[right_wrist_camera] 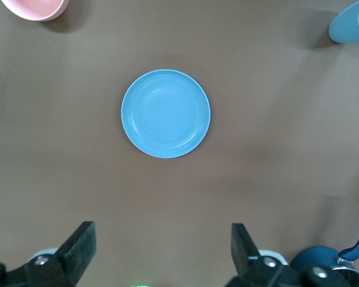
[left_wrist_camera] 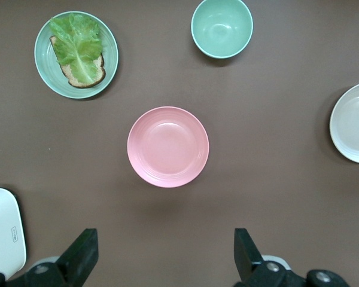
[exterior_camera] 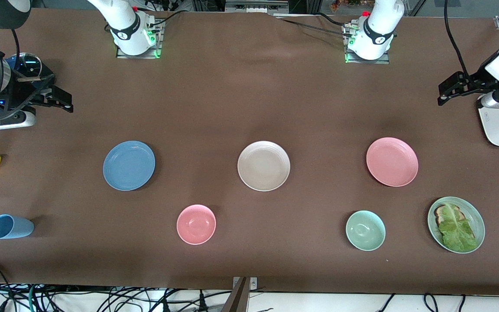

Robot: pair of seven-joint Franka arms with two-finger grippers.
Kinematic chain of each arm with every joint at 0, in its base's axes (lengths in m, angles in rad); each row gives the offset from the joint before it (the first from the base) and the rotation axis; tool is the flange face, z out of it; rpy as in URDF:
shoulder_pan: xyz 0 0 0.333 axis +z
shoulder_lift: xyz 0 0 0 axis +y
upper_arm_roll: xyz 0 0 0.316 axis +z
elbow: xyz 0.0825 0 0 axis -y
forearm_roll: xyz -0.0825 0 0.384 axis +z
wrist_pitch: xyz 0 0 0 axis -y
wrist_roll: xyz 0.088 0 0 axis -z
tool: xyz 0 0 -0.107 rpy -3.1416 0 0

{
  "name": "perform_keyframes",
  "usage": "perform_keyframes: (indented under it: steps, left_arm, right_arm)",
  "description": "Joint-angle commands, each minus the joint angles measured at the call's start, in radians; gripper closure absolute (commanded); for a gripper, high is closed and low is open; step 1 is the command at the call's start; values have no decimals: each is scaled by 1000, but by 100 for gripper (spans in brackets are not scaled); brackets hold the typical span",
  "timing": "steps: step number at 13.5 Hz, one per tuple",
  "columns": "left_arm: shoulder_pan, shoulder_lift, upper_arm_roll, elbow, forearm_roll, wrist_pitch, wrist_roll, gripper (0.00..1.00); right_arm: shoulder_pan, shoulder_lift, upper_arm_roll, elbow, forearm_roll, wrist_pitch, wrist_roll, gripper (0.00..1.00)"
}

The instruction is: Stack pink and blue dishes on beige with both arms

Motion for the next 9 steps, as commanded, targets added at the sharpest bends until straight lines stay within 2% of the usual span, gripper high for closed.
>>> perform_keyframes:
  steps: [1,9]
  left_arm:
    - [-2,-5,-7,-9,28,13,-2,0]
    - [-2,-3,-8,-8,28,14,-2,0]
  right_arm:
    - [0,0,1,9,6,29,15,0]
    - [0,5,0,21,6,25,16,0]
